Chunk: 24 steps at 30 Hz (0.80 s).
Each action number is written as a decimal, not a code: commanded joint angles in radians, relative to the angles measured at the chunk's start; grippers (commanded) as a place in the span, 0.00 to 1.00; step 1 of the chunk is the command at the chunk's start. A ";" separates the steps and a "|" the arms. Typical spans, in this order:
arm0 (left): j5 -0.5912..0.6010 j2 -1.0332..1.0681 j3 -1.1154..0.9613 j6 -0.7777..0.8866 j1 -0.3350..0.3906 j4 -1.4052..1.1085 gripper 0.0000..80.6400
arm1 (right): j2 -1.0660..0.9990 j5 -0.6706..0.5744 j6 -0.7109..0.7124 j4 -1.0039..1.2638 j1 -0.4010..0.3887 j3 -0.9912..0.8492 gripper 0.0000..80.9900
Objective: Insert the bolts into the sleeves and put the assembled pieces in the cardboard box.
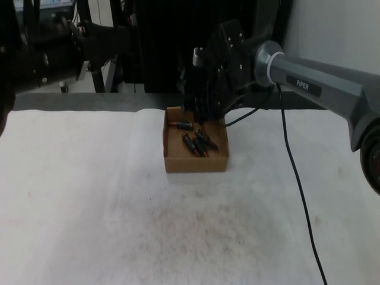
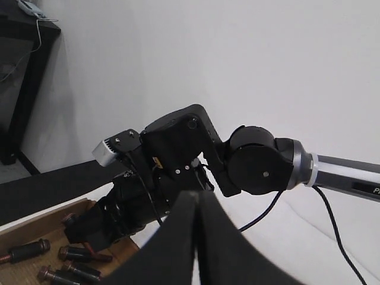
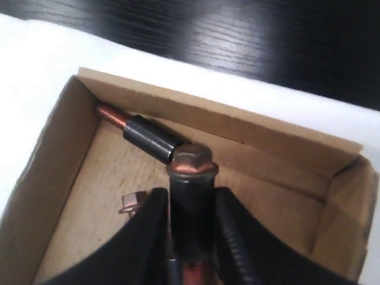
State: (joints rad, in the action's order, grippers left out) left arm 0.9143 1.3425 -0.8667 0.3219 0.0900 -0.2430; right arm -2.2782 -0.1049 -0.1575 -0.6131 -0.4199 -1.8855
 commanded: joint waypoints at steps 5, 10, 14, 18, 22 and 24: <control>-0.008 -0.012 -0.002 -0.028 -0.003 -0.007 0.00 | 0.025 -0.001 0.001 0.004 0.003 -0.015 0.40; -0.008 -0.012 -0.002 -0.031 -0.003 -0.007 0.00 | 0.079 0.003 -0.001 -0.001 0.003 -0.015 0.00; -0.008 -0.017 -0.002 -0.031 -0.003 -0.007 0.00 | 0.155 0.003 0.003 -0.077 0.005 -0.015 0.01; 0.016 -0.043 0.001 -0.036 -0.003 -0.007 0.00 | 0.256 -0.006 0.043 -0.216 0.017 -0.014 0.01; 0.020 -0.116 0.033 -0.042 -0.003 0.003 0.00 | 0.387 -0.067 0.108 -0.313 0.050 0.024 0.01; -0.019 -0.177 0.065 -0.058 -0.003 0.049 0.00 | 0.471 -0.092 0.113 -0.341 0.081 0.083 0.01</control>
State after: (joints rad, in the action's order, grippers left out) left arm 0.9052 1.1935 -0.8092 0.2711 0.0879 -0.2012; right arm -1.9398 -0.1451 -0.0754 -0.8872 -0.3848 -1.8636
